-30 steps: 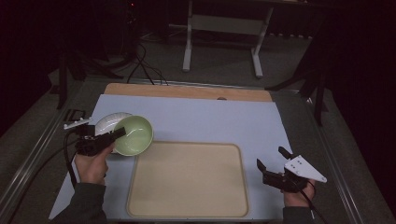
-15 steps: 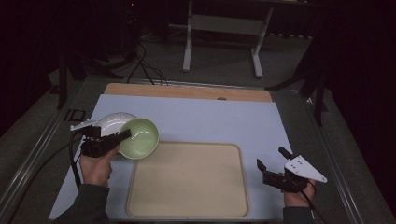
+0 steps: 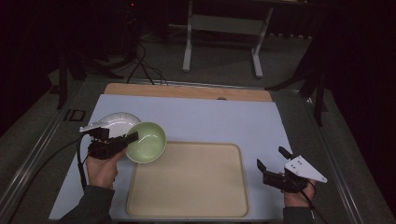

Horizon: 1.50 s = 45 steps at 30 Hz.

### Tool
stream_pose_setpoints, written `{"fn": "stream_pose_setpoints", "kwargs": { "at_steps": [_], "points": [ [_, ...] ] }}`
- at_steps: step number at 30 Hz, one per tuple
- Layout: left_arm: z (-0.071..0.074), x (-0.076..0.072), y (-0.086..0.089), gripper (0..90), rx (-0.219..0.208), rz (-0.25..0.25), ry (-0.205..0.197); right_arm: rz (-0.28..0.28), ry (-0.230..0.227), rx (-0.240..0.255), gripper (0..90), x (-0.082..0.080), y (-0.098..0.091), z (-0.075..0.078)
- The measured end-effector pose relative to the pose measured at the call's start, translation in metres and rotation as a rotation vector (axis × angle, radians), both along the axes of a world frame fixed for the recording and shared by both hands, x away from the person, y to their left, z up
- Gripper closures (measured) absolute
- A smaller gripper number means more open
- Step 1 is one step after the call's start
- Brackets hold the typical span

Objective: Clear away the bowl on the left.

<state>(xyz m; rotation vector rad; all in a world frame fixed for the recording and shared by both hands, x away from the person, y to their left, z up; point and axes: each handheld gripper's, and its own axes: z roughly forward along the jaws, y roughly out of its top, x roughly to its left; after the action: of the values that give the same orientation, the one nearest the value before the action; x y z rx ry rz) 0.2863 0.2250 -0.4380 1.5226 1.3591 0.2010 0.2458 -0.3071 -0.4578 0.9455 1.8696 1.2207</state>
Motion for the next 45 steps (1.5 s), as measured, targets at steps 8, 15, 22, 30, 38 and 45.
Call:
{"fn": "stream_pose_setpoints", "kwargs": {
  "at_steps": [8,15,22,30,38,45],
  "points": [
    [-0.001,-0.001,-0.008,81.1,0.004,-0.024,0.003,0.001,-0.001,-0.001,11.6,0.000,0.000,0.000],
    [-0.002,0.000,-0.015,81.1,0.017,-0.047,0.007,0.001,-0.002,-0.001,11.6,0.000,0.000,0.000],
    [-0.004,0.000,-0.022,81.1,0.025,-0.063,0.008,0.001,-0.002,-0.001,11.6,0.000,0.000,0.000],
    [-0.005,0.000,-0.029,81.1,0.033,-0.084,0.012,0.002,-0.002,-0.002,11.6,0.000,0.000,0.000],
    [-0.007,0.000,-0.036,81.1,0.042,-0.101,0.016,0.002,-0.002,-0.003,11.6,0.000,0.000,0.000],
    [-0.008,-0.001,-0.041,81.1,0.049,-0.114,0.018,0.002,-0.002,-0.002,11.6,0.000,0.000,0.000]
  ]
}}
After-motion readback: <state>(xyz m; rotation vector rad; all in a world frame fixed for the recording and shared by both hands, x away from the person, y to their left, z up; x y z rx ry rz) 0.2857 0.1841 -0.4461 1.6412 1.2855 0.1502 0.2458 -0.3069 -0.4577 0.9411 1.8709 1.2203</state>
